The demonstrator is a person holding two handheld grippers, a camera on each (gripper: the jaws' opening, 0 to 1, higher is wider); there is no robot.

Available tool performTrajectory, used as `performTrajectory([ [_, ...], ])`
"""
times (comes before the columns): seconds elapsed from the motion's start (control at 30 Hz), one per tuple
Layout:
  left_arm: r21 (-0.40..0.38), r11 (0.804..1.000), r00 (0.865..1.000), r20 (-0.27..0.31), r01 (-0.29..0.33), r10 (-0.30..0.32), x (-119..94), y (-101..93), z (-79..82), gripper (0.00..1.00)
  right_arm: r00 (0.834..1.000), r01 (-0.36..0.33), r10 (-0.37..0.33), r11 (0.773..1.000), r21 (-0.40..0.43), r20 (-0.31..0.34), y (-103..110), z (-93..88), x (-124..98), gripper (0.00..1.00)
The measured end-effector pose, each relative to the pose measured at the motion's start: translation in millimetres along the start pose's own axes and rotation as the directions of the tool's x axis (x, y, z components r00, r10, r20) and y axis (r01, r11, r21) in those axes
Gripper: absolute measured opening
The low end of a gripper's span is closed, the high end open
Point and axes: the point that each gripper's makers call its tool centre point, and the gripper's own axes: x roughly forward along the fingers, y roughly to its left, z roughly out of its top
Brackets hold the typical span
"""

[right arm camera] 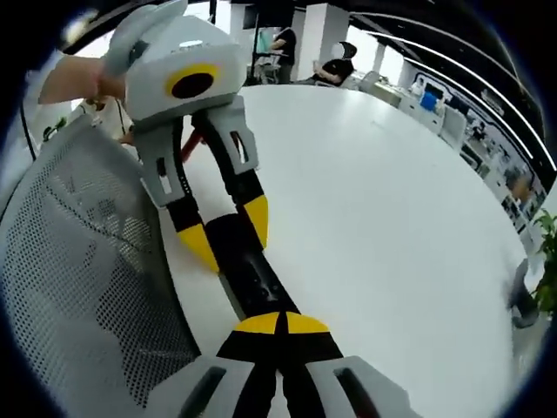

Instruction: Press the specified remote control buttons in sequence, fully releasing each button before pressing the next.

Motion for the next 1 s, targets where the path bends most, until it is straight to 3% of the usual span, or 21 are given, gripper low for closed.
performTrajectory([
  [0.13, 0.009, 1.0, 1.0, 0.001, 0.016, -0.016, -1, 0.2, -0.7, 0.24, 1.0, 0.003, -0.003, 1.0, 0.004, 0.002, 2, 0.2, -1, 0.0],
  [0.23, 0.005, 1.0, 1.0, 0.007, 0.015, -0.015, -1, 0.0, -0.6, 0.24, 0.998, -0.053, 0.052, 0.998, 0.036, 0.028, 14, 4.6, -2, 0.0],
  [0.3, 0.004, 1.0, 1.0, 0.007, 0.015, -0.015, -1, -0.1, -0.4, 0.24, 1.0, -0.019, 0.02, 0.999, -0.042, 0.015, 10, 2.7, -2, 0.0],
  [0.4, -0.002, 1.0, 1.0, 0.003, 0.013, -0.013, 0, 0.0, -0.3, 0.24, 0.997, -0.083, 0.083, 0.987, -0.14, -0.005, 12, 2.2, -1, 0.0],
  [0.57, 0.001, 1.0, 1.0, -0.002, 0.017, -0.017, -1, 0.1, -0.5, 0.24, 0.985, -0.171, 0.16, 0.96, -0.223, -0.065, 10, 3.2, 1, 0.0],
  [0.77, 0.023, 0.999, 0.999, -0.035, 0.024, -0.023, 1, -0.2, -1.3, 0.24, 0.98, -0.197, 0.187, 0.965, -0.172, -0.073, 9, 3.2, 3, 0.0],
  [0.87, 0.039, 0.998, 0.998, -0.052, 0.041, -0.039, 1, -0.2, -1.6, 0.24, 0.987, -0.162, 0.156, 0.972, -0.171, -0.045, 8, 8.4, 7, 0.0],
  [1.0, 0.056, 0.997, 0.996, -0.071, 0.049, -0.045, 2, -0.7, -2.3, 0.25, 0.989, -0.139, 0.128, 0.977, -0.165, -0.07, 8, 11.1, 10, 0.0],
])
